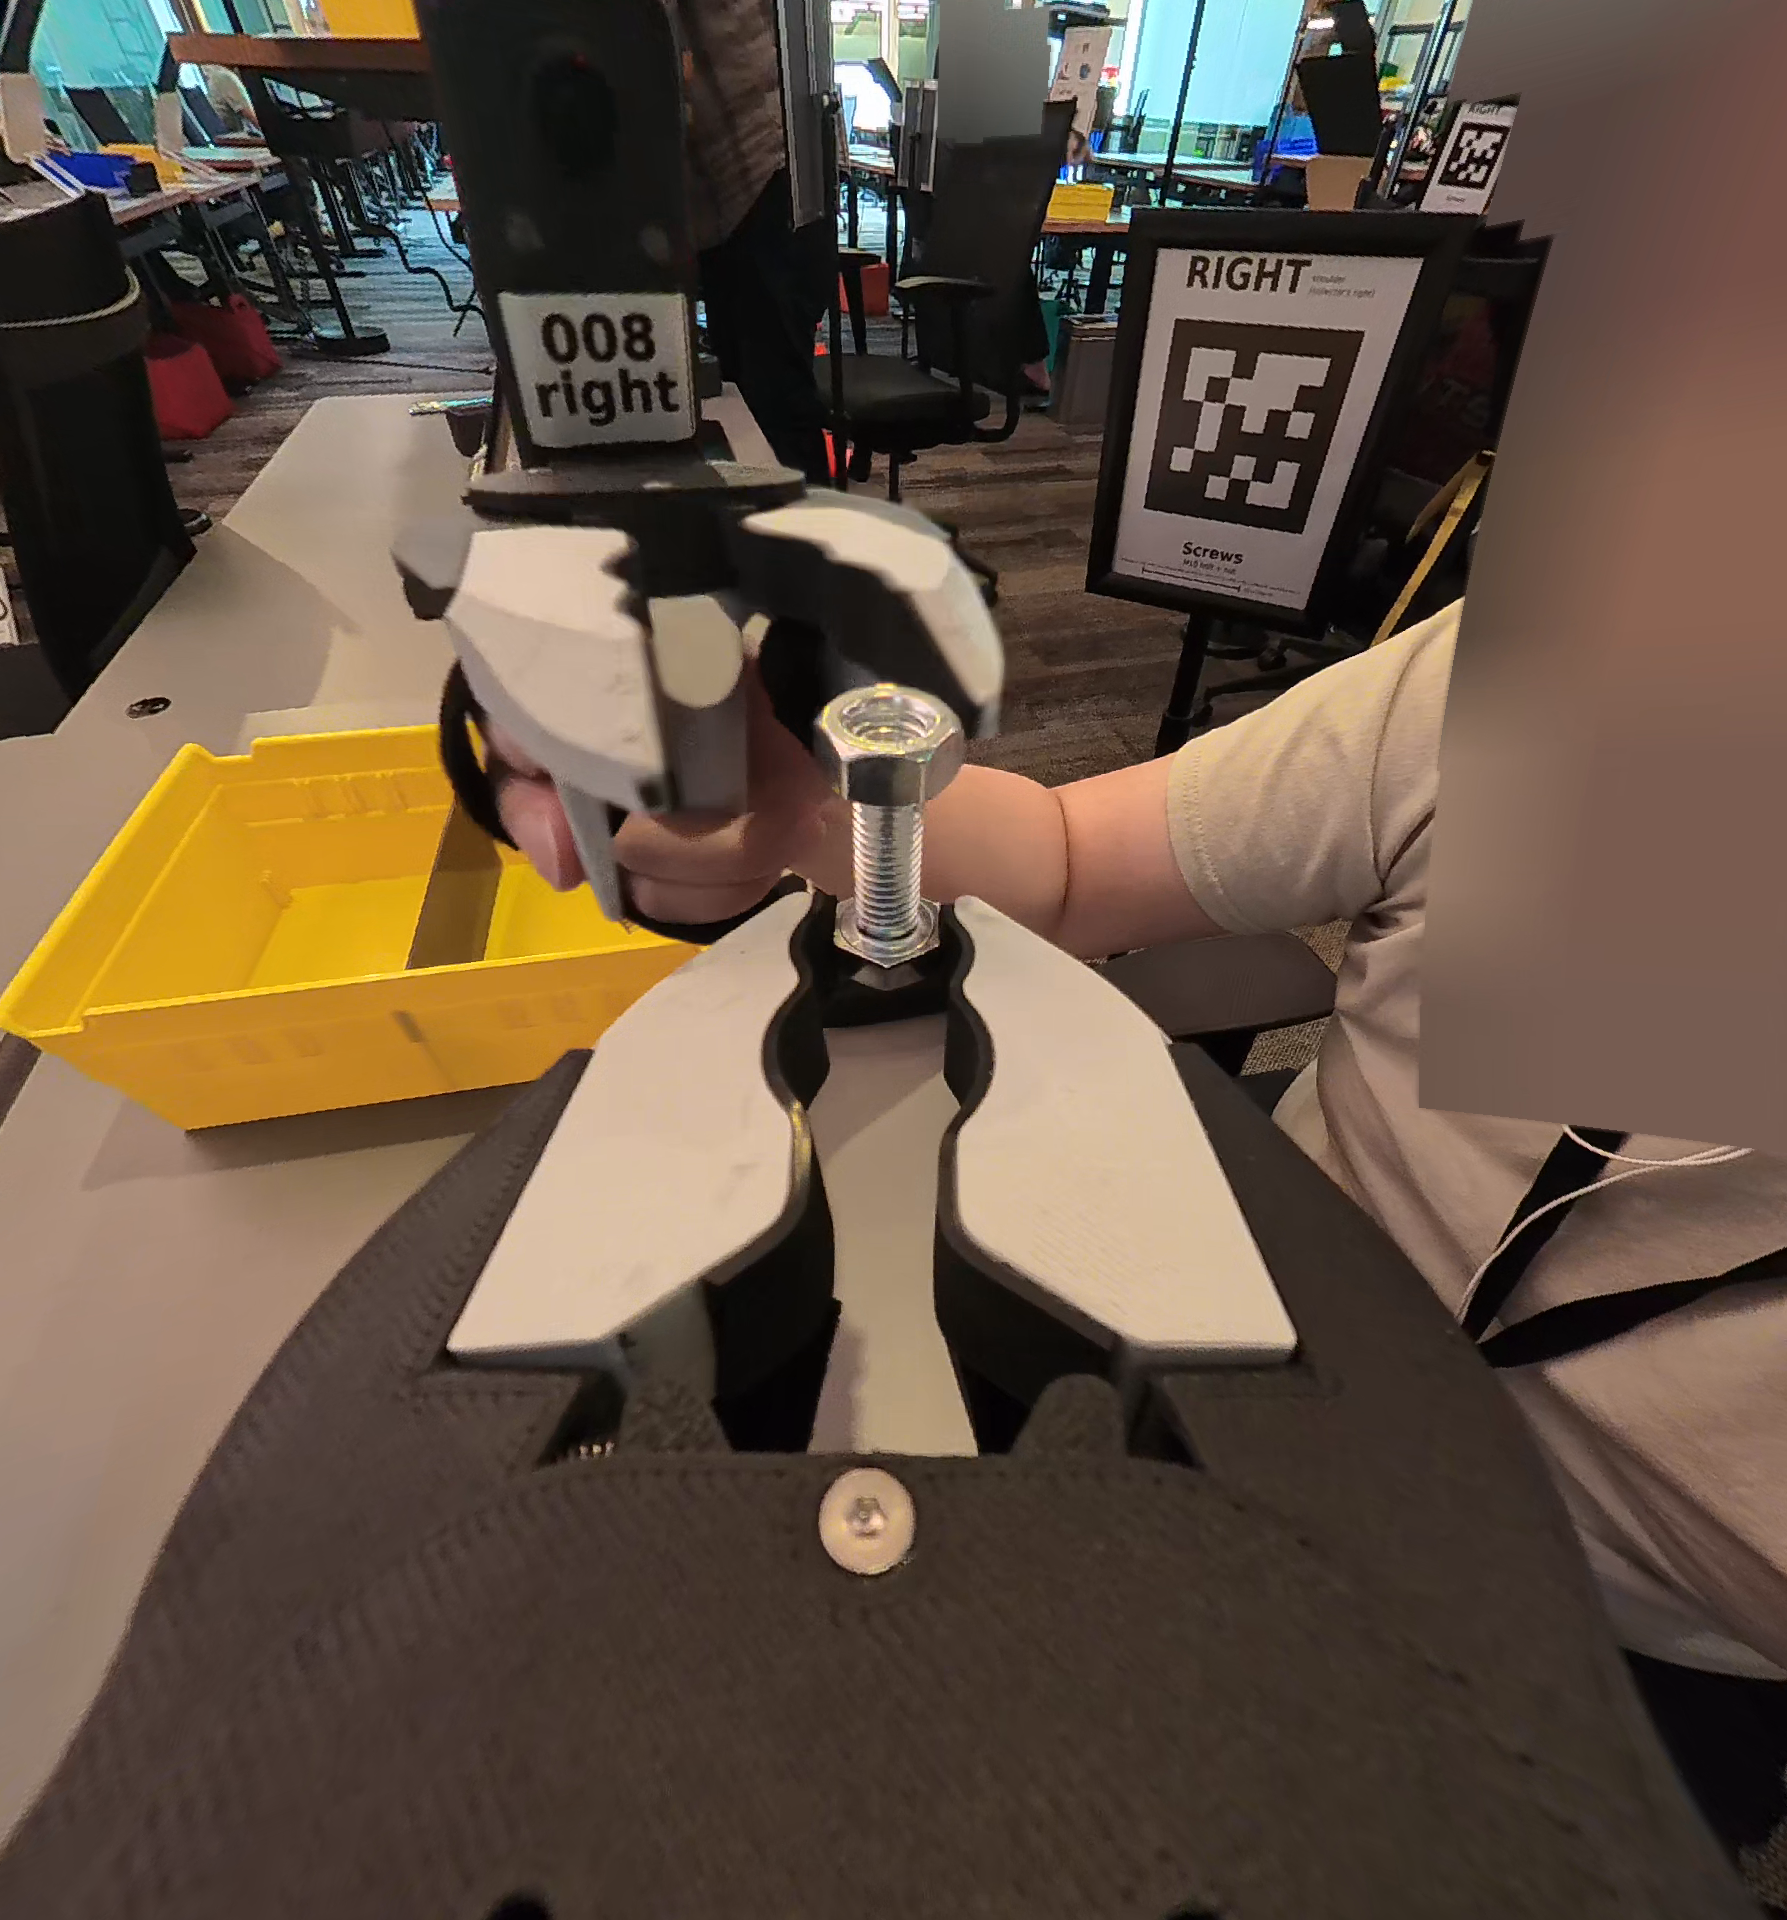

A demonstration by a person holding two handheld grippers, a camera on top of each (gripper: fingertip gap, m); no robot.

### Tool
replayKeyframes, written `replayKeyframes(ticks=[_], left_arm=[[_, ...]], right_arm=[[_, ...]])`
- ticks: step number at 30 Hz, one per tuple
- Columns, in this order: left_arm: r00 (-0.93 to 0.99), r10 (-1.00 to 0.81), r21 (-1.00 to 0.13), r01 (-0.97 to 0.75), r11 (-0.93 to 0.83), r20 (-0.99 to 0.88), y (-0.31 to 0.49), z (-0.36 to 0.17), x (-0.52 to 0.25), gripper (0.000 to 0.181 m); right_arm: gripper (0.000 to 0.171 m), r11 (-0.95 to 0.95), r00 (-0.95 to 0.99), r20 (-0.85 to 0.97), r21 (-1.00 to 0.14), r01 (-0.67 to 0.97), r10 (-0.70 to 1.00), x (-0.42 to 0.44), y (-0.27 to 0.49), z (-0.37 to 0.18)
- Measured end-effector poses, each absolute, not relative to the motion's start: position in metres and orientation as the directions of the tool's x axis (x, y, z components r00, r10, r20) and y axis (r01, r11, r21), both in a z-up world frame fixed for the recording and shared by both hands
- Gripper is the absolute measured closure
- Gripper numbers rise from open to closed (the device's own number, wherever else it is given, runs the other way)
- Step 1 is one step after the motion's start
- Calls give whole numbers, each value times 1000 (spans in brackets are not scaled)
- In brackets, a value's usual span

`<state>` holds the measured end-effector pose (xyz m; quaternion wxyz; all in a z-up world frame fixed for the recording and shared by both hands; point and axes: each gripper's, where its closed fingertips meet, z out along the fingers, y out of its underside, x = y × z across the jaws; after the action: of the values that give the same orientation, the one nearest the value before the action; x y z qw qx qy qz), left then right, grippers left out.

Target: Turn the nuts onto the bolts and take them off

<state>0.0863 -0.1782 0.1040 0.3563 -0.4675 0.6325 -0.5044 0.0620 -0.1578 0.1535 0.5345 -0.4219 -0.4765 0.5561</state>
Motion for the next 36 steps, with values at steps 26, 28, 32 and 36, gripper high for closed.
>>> replayKeyframes(ticks=[26,28,32,36], left_arm=[[-303,-953,-969,-239,55,21,-177,103,86,163],[-300,-954,-969,-242,58,18,-178,103,87,163],[-297,-955,-970,-236,59,14,-177,104,85,163],[-294,-955,-970,-236,51,21,-175,104,86,163]], right_arm=[[134,20,-90,38,-980,-197,995,63,-158,153],[133,4,-71,19,-978,-209,997,67,-151,153],[135,-31,-64,-16,-971,-238,998,76,-142,156],[134,5,-86,24,-977,-215,996,68,-155,156]])
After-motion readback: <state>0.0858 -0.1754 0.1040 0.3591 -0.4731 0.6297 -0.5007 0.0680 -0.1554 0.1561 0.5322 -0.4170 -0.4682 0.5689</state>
